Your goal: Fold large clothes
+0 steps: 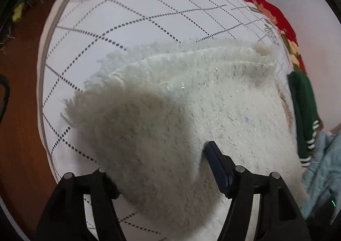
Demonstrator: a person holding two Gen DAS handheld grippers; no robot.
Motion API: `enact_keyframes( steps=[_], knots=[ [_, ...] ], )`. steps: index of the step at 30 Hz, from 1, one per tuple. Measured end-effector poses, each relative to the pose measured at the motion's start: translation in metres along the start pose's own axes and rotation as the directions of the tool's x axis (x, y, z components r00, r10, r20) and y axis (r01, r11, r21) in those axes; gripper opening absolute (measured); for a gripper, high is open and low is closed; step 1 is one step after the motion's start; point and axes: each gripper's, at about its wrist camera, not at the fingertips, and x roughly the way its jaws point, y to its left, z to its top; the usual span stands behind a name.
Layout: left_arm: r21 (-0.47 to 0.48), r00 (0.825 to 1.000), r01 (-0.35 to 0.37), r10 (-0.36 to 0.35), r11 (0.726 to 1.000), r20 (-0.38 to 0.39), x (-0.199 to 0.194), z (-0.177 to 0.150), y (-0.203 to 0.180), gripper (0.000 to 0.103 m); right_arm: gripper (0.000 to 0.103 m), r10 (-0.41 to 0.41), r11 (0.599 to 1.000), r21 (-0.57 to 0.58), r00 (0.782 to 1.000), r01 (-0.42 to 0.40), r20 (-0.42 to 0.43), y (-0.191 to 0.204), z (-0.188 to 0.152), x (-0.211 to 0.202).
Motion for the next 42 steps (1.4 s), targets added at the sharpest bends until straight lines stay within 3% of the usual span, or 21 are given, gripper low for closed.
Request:
enact_keyframes(
  steps=[2, 3, 5, 8, 11, 13, 17, 19, 21, 22, 23, 24, 25, 26, 27, 30, 32, 36, 38, 40, 42],
  knots=[
    [0.008, 0.999, -0.028, 0.027, 1.000, 0.038, -0.002, 0.000, -0.008, 0.059, 0.047, -0.045, 0.999, 0.028, 0.995, 0.043, 0.084, -0.025, -0.019, -0.032],
    [0.016, 0.997, -0.042, 0.041, 0.999, 0.059, -0.004, 0.000, -0.012, 0.037, 0.063, -0.085, 0.996, 0.046, 0.990, 0.080, 0.117, -0.037, -0.026, -0.043],
    [0.044, 0.994, -0.060, 0.056, 0.997, 0.091, -0.008, 0.004, -0.021, 0.020, 0.079, -0.163, 0.986, 0.057, 0.977, 0.157, 0.139, -0.052, -0.037, -0.045],
    [0.090, 0.988, -0.050, 0.036, 0.995, 0.151, -0.024, 0.015, -0.028, 0.014, 0.079, -0.196, 0.979, 0.068, 0.979, 0.191, 0.062, -0.093, -0.039, -0.018],
    [0.155, 0.976, -0.050, 0.016, 0.987, 0.217, -0.049, 0.021, -0.039, 0.013, 0.072, -0.079, 0.987, 0.146, 0.996, 0.073, 0.037, -0.116, -0.033, 0.014],
    [0.241, 0.950, -0.076, -0.003, 0.968, 0.311, -0.081, 0.025, -0.053, 0.013, 0.071, -0.019, 0.984, 0.176, 0.999, 0.010, 0.051, -0.114, -0.030, 0.023],
    [0.406, 0.879, -0.149, -0.067, 0.902, 0.472, -0.133, 0.030, -0.085, 0.012, 0.069, 0.090, 0.992, 0.078, 0.994, -0.095, 0.067, -0.069, -0.016, 0.034],
    [0.523, 0.846, -0.192, -0.130, 0.830, 0.517, -0.150, 0.023, -0.107, 0.012, 0.067, 0.160, 0.987, 0.021, 0.986, -0.162, 0.052, -0.040, -0.005, 0.041],
    [0.632, 0.842, -0.190, -0.206, 0.752, 0.498, -0.156, 0.010, -0.129, 0.012, 0.067, 0.223, 0.973, -0.055, 0.975, -0.222, 0.012, -0.006, 0.007, 0.054],
    [0.704, 0.848, -0.188, -0.249, 0.685, 0.468, -0.155, -0.006, -0.142, 0.012, 0.067, 0.245, 0.967, -0.076, 0.970, -0.245, -0.006, 0.005, 0.011, 0.060],
    [0.754, 0.855, -0.179, -0.280, 0.632, 0.437, -0.153, -0.020, -0.151, 0.012, 0.067, 0.268, 0.959, -0.094, 0.963, -0.269, -0.027, 0.017, 0.014, 0.067],
    [0.810, 0.874, -0.150, -0.308, 0.566, 0.377, -0.147, -0.037, -0.159, 0.012, 0.067, 0.287, 0.950, -0.116, 0.957, -0.291, -0.051, 0.029, 0.018, 0.074],
    [0.863, 0.892, -0.130, -0.321, 0.488, 0.317, -0.137, -0.059, -0.165, 0.012, 0.067, 0.292, 0.946, -0.129, 0.954, -0.298, -0.064, 0.032, 0.020, 0.075],
    [0.896, 0.904, -0.117, -0.328, 0.429, 0.275, -0.129, -0.075, -0.166, 0.012, 0.068, 0.299, 0.942, -0.135, 0.951, -0.307, -0.079, 0.035, 0.021, 0.078],
    [0.934, 0.924, -0.098, -0.318, 0.342, 0.213, -0.113, -0.098, -0.166, 0.012, 0.068, 0.309, 0.940, -0.125, 0.947, -0.318, -0.084, 0.031, 0.022, 0.077],
    [0.976, 0.964, -0.062, -0.241, 0.207, 0.112, -0.072, -0.132, -0.152, 0.012, 0.068, 0.401, 0.912, -0.049, 0.910, -0.407, -0.105, 0.000, 0.026, 0.068],
    [0.982, 0.963, -0.078, -0.241, 0.171, 0.118, -0.062, -0.139, -0.145, 0.012, 0.062, 0.428, 0.902, -0.006, 0.896, -0.432, -0.123, -0.026, 0.026, 0.065],
    [0.988, 0.969, -0.099, -0.213, 0.118, 0.123, -0.050, -0.136, -0.137, 0.012, 0.061, 0.475, 0.879, 0.023, 0.870, -0.477, -0.133, -0.055, 0.021, 0.051],
    [0.988, 0.973, -0.121, -0.185, 0.097, 0.137, -0.047, -0.132, -0.133, 0.014, 0.064, 0.474, 0.880, 0.033, 0.871, -0.474, -0.131, -0.066, 0.018, 0.038],
    [0.985, 0.976, -0.150, -0.146, 0.081, 0.160, -0.044, -0.131, -0.127, 0.016, 0.071, 0.437, 0.899, 0.040, 0.894, -0.436, -0.101, -0.088, 0.009, 0.011],
    [0.985, 0.978, -0.156, -0.129, 0.068, 0.163, -0.045, -0.132, -0.125, 0.031, 0.071, 0.425, 0.905, 0.046, 0.905, -0.423, -0.036, -0.107, -0.001, -0.023]
  ],
)
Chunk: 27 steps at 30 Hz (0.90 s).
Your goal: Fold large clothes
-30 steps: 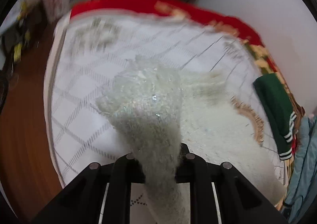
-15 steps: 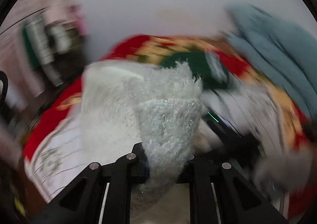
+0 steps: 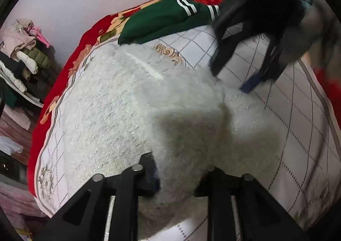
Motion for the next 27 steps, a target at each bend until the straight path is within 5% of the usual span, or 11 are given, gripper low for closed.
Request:
enact_keyframes(
  steps=[1, 3, 5, 8, 11, 15, 16, 17, 18, 23, 27],
  knots=[
    [-0.004, 1.000, 0.010, -0.010, 1.000, -0.009, -0.004, 0.001, 0.001, 0.036, 0.071, -0.004, 1.000, 0.006, 0.999, 0.004, 0.034, 0.000, -0.007, -0.018],
    [-0.028, 0.999, 0.038, -0.038, 0.999, 0.000, -0.014, 0.001, 0.001, 0.072, 0.071, -0.019, 1.000, 0.007, 0.996, 0.018, 0.090, 0.004, -0.017, -0.057],
    [-0.065, 0.998, 0.062, -0.062, 0.996, 0.009, -0.025, 0.001, 0.003, 0.094, 0.071, -0.006, 1.000, -0.002, 0.994, 0.006, 0.110, 0.009, -0.021, -0.089],
    [-0.154, 0.999, 0.054, -0.054, 0.987, 0.004, -0.040, -0.002, 0.012, 0.094, 0.071, 0.062, 0.998, -0.037, 0.993, -0.059, 0.096, 0.038, -0.038, -0.089],
    [-0.263, 0.999, 0.026, -0.034, 0.964, -0.025, -0.053, -0.008, 0.028, 0.094, 0.073, 0.124, 0.989, -0.083, 0.992, -0.121, 0.024, 0.075, -0.044, -0.033],
    [-0.448, 0.995, -0.059, 0.020, 0.892, -0.093, -0.063, -0.023, 0.062, 0.094, 0.077, -0.033, 0.991, -0.134, 0.996, 0.021, -0.088, 0.108, -0.033, 0.049],
    [-0.495, 0.992, -0.092, 0.035, 0.864, -0.122, -0.064, -0.028, 0.071, 0.094, 0.070, -0.047, 0.992, -0.119, 0.992, 0.033, -0.116, 0.111, -0.031, 0.067],
    [-0.523, 0.985, -0.138, 0.059, 0.841, -0.165, -0.062, -0.032, 0.079, 0.094, 0.035, -0.029, 0.993, -0.116, 0.991, 0.014, -0.129, 0.112, -0.031, 0.075],
    [-0.542, 0.972, -0.191, 0.083, 0.819, -0.218, -0.057, -0.036, 0.086, 0.094, 0.027, -0.014, 0.991, -0.131, 0.993, -0.001, -0.119, 0.117, -0.035, 0.076],
    [-0.690, 0.963, -0.191, -0.001, 0.698, -0.268, -0.037, -0.061, 0.111, 0.097, 0.022, 0.074, 0.972, -0.223, 0.997, -0.073, -0.001, 0.147, -0.077, 0.033],
    [-0.737, 0.954, -0.202, -0.039, 0.646, -0.296, -0.026, -0.071, 0.115, 0.097, 0.021, 0.071, 0.984, -0.163, 0.997, -0.067, 0.018, 0.127, -0.097, 0.021]
  ],
)
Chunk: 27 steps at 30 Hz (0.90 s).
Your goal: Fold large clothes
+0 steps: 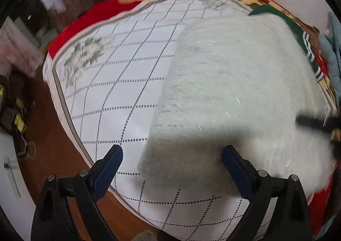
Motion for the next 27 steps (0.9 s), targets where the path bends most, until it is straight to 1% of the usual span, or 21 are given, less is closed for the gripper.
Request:
enact_keyframes(
  steps=[2, 4, 5, 6, 7, 8, 9, 11, 12, 13, 14, 17, 19, 20, 21, 22, 23, 24, 25, 26, 27],
  knots=[
    [-0.029, 1.000, 0.008, -0.008, 1.000, -0.022, 0.001, -0.002, 0.006, 0.097, 0.021, -0.067, 0.997, 0.043, 0.998, 0.068, -0.012, -0.030, -0.012, 0.007],
    [-0.041, 1.000, 0.008, -0.009, 0.999, -0.028, -0.002, -0.001, 0.011, 0.096, 0.025, -0.147, 0.986, 0.074, 0.989, 0.148, -0.023, -0.062, -0.011, 0.030],
    [-0.040, 1.000, 0.005, -0.006, 0.999, -0.024, -0.004, 0.000, 0.012, 0.096, 0.029, -0.157, 0.983, 0.087, 0.987, 0.159, -0.023, -0.075, -0.014, 0.031],
    [-0.031, 1.000, -0.007, 0.007, 0.999, -0.018, -0.007, 0.003, 0.012, 0.096, 0.031, -0.131, 0.984, 0.118, 0.991, 0.132, -0.017, -0.087, -0.012, 0.034],
    [-0.021, 1.000, -0.015, 0.014, 1.000, -0.013, -0.007, 0.006, 0.011, 0.096, 0.032, -0.112, 0.985, 0.130, 0.993, 0.115, -0.028, -0.088, -0.009, 0.033],
    [-0.009, 1.000, -0.023, 0.023, 1.000, -0.007, -0.006, 0.008, 0.010, 0.096, 0.039, -0.121, 0.985, 0.121, 0.992, 0.126, -0.048, -0.083, -0.006, 0.030],
    [0.007, 0.999, -0.039, 0.039, 0.999, 0.003, -0.005, 0.012, 0.007, 0.096, 0.050, -0.144, 0.983, 0.103, 0.987, 0.151, -0.067, -0.075, -0.004, 0.018],
    [0.026, 0.999, -0.048, 0.048, 0.999, 0.004, 0.005, 0.019, 0.004, 0.096, 0.056, -0.216, 0.973, 0.064, 0.973, 0.221, -0.085, -0.062, -0.005, 0.000],
    [0.038, 0.999, -0.053, 0.053, 0.998, 0.001, 0.014, 0.023, 0.002, 0.097, 0.056, -0.271, 0.961, 0.032, 0.960, 0.273, -0.071, -0.050, -0.007, -0.016],
    [0.048, 0.998, -0.067, 0.067, 0.997, 0.007, 0.023, 0.027, 0.000, 0.097, 0.056, -0.304, 0.952, 0.017, 0.952, 0.305, -0.047, -0.040, -0.007, -0.032],
    [0.054, 0.997, -0.073, 0.072, 0.996, 0.012, 0.029, 0.031, -0.001, 0.097, 0.056, -0.344, 0.939, 0.010, 0.939, 0.344, -0.004, -0.026, -0.008, -0.052],
    [0.075, 0.996, -0.083, 0.082, 0.994, 0.023, 0.032, 0.036, -0.004, 0.097, 0.056, -0.339, 0.941, 0.012, 0.937, 0.339, 0.081, 0.001, 0.001, -0.087],
    [0.094, 0.996, -0.092, 0.090, 0.991, 0.024, 0.030, 0.036, -0.006, 0.097, 0.056, -0.328, 0.940, -0.052, 0.935, 0.338, 0.138, 0.032, 0.021, -0.101],
    [0.102, 0.995, -0.094, 0.092, 0.990, 0.024, 0.029, 0.036, -0.007, 0.097, 0.052, -0.326, 0.936, -0.085, 0.932, 0.342, 0.157, 0.046, 0.035, -0.100],
    [0.117, 0.995, -0.094, 0.092, 0.989, 0.024, 0.028, 0.035, -0.008, 0.097, 0.042, -0.328, 0.932, -0.106, 0.930, 0.348, 0.167, 0.065, 0.048, -0.089],
    [0.127, 0.995, -0.096, 0.094, 0.987, 0.025, 0.027, 0.035, -0.010, 0.097, 0.037, -0.326, 0.928, -0.132, 0.931, 0.348, 0.163, 0.090, 0.051, -0.057],
    [0.134, 0.995, -0.099, 0.096, 0.986, 0.025, 0.027, 0.035, -0.011, 0.097, 0.031, -0.344, 0.917, -0.157, 0.926, 0.367, 0.156, 0.101, 0.064, -0.045],
    [0.139, 0.995, -0.099, 0.096, 0.985, 0.025, 0.027, 0.035, -0.011, 0.097, 0.029, -0.393, 0.894, -0.173, 0.909, 0.413, 0.142, 0.114, 0.074, -0.030],
    [0.141, 0.995, -0.095, 0.092, 0.985, 0.022, 0.027, 0.035, -0.010, 0.097, 0.025, -0.433, 0.874, -0.183, 0.893, 0.450, 0.126, 0.119, 0.093, -0.005],
    [0.141, 0.996, -0.090, 0.088, 0.986, 0.020, 0.028, 0.036, -0.011, 0.097, 0.015, -0.520, 0.831, -0.193, 0.852, 0.523, 0.069, 0.110, 0.102, 0.017],
    [0.142, 0.997, -0.082, 0.080, 0.986, 0.016, 0.029, 0.036, -0.011, 0.097, 0.011, -0.564, 0.810, -0.188, 0.826, 0.556, 0.010, 0.092, 0.105, 0.040]
  ],
)
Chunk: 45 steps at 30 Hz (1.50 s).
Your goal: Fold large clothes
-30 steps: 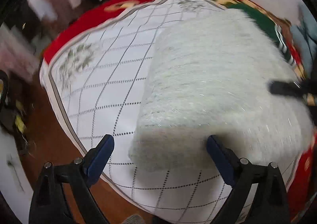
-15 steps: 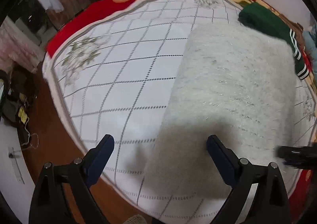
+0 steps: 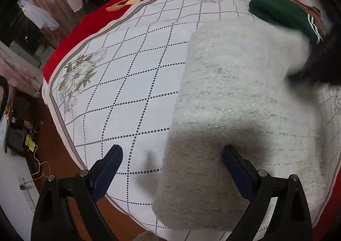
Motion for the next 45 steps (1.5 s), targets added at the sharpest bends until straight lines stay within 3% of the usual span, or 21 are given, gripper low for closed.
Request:
enact_keyframes(
  steps=[2, 4, 8, 10, 11, 12, 15, 17, 18, 19, 20, 24, 25, 27, 29, 33, 35, 36, 37, 39, 45],
  knots=[
    [0.001, 1.000, 0.027, -0.027, 1.000, -0.008, 0.001, 0.000, -0.002, 0.097, 0.009, -0.022, 1.000, 0.012, 0.998, 0.022, -0.061, -0.003, -0.003, 0.043],
    [-0.003, 0.999, 0.035, -0.035, 0.999, -0.021, -0.002, 0.003, 0.000, 0.096, 0.009, 0.007, 1.000, 0.029, 0.999, -0.006, -0.052, -0.011, -0.003, 0.048],
    [-0.070, 0.990, 0.136, -0.138, 0.988, -0.014, -0.022, 0.013, 0.020, 0.096, 0.019, 0.155, 0.987, 0.030, 0.987, -0.156, 0.040, -0.022, -0.013, -0.009],
    [-0.100, 0.983, 0.182, -0.183, 0.978, 0.000, -0.029, 0.022, 0.032, 0.096, 0.054, 0.217, 0.974, 0.038, 0.970, -0.222, 0.108, -0.035, -0.027, -0.037],
    [-0.107, 0.981, 0.194, -0.195, 0.975, 0.003, -0.028, 0.027, 0.035, 0.096, 0.077, 0.226, 0.972, 0.040, 0.964, -0.233, 0.138, -0.040, -0.030, -0.043],
    [-0.113, 0.977, 0.214, -0.215, 0.970, 0.003, -0.025, 0.032, 0.039, 0.096, 0.088, 0.224, 0.970, 0.053, 0.955, -0.239, 0.196, -0.051, -0.040, -0.056],
    [-0.127, 0.962, 0.272, -0.274, 0.954, 0.002, -0.008, 0.048, 0.046, 0.096, 0.088, 0.224, 0.961, 0.102, 0.939, -0.257, 0.261, -0.090, -0.059, -0.062],
    [-0.128, 0.944, 0.327, -0.330, 0.936, -0.004, 0.009, 0.057, 0.046, 0.096, 0.095, 0.266, 0.944, 0.134, 0.936, -0.302, 0.232, -0.114, -0.062, -0.038],
    [-0.126, 0.930, 0.364, -0.368, 0.923, -0.012, 0.019, 0.062, 0.045, 0.096, 0.103, 0.295, 0.933, 0.147, 0.933, -0.328, 0.206, -0.122, -0.061, -0.023],
    [-0.123, 0.912, 0.403, -0.409, 0.907, -0.035, 0.033, 0.066, 0.041, 0.096, 0.103, 0.331, 0.919, 0.160, 0.926, -0.361, 0.183, -0.131, -0.057, -0.003],
    [-0.126, 0.899, 0.426, -0.435, 0.896, -0.049, 0.040, 0.069, 0.039, 0.096, 0.103, 0.404, 0.887, 0.178, 0.902, -0.427, 0.153, -0.139, -0.056, 0.019],
    [-0.231, 0.782, 0.583, -0.615, 0.779, -0.102, 0.080, 0.074, 0.033, 0.096, 0.103, 0.584, 0.770, 0.238, 0.804, -0.591, 0.108, -0.146, -0.048, 0.074],
    [-0.248, 0.766, 0.598, -0.634, 0.762, -0.103, 0.084, 0.075, 0.033, 0.096, 0.103, 0.607, 0.754, 0.238, 0.788, -0.612, 0.103, -0.144, -0.044, 0.081],
    [-0.252, 0.752, 0.613, -0.651, 0.749, -0.104, 0.089, 0.078, 0.035, 0.097, 0.103, 0.685, 0.692, 0.231, 0.723, -0.684, 0.089, -0.140, -0.039, 0.081],
    [-0.231, 0.744, 0.626, -0.659, 0.745, -0.110, 0.090, 0.079, 0.033, 0.097, 0.103, 0.674, 0.712, 0.204, 0.735, -0.672, 0.066, -0.137, -0.038, 0.081],
    [-0.186, 0.747, 0.637, -0.659, 0.748, -0.089, 0.080, 0.081, 0.026, 0.095, 0.103, 0.653, 0.735, 0.198, 0.755, -0.649, 0.053, -0.132, -0.036, 0.087],
    [-0.110, 0.770, 0.624, -0.633, 0.773, -0.078, 0.069, 0.082, 0.017, 0.095, 0.099, 0.629, 0.760, 0.173, 0.776, -0.626, 0.046, -0.121, -0.035, 0.083],
    [-0.047, 0.795, 0.602, -0.604, 0.797, -0.065, 0.058, 0.083, 0.008, 0.095, 0.090, 0.623, 0.765, 0.168, 0.781, -0.621, 0.048, -0.115, -0.037, 0.078],
    [-0.019, 0.803, 0.594, -0.594, 0.804, -0.057, 0.053, 0.085, 0.003, 0.094, 0.086, 0.621, 0.767, 0.167, 0.783, -0.619, 0.050, -0.112, -0.038, 0.076],
    [0.026, 0.816, 0.577, -0.576, 0.816, -0.043, 0.041, 0.090, -0.006, 0.094, 0.072, 0.649, 0.738, 0.178, 0.757, -0.651, 0.076, -0.107, -0.041, 0.068],
    [0.099, 0.828, 0.560, -0.560, 0.823, -0.027, 0.018, 0.114, -0.029, 0.093, 0.064, 0.686, 0.690, 0.175, 0.712, -0.702, 0.154, -0.103, -0.045, 0.047]
  ],
)
